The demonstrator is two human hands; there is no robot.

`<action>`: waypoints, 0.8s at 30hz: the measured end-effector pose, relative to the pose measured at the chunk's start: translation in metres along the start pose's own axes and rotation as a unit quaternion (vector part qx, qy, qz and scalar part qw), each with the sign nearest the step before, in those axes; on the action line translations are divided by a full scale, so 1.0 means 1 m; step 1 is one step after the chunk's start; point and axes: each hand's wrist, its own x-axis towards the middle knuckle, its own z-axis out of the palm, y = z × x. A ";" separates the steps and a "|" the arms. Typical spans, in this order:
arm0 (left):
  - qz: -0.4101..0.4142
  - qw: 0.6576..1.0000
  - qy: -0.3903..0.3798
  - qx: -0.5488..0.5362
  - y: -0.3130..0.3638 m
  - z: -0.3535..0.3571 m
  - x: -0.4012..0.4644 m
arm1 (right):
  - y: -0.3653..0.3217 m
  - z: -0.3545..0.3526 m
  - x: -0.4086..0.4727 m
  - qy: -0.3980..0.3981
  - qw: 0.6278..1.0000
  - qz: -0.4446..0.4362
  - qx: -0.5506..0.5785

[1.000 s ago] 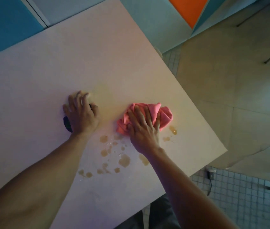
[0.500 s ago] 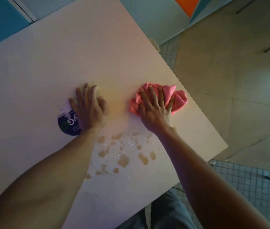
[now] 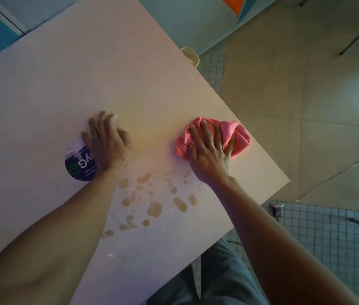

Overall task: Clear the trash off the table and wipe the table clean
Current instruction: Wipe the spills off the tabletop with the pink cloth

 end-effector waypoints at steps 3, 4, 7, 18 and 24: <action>0.050 0.999 -0.014 -0.011 0.026 -0.001 0.018 | -0.016 -0.005 0.020 -0.018 0.999 0.038 0.031; 0.068 0.997 -0.021 -0.016 0.038 0.003 0.020 | -0.018 -0.005 0.025 -0.019 0.998 0.043 0.037; 0.061 0.997 -0.029 -0.023 0.069 0.018 0.015 | -0.019 -0.007 0.034 -0.014 0.999 0.036 0.035; 0.050 0.999 -0.013 0.004 0.080 0.025 0.007 | 0.029 -0.010 -0.024 -0.011 0.999 0.035 0.027; 0.041 0.999 -0.002 -0.005 0.081 0.027 0.009 | 0.002 -0.016 0.041 0.002 0.993 0.113 0.035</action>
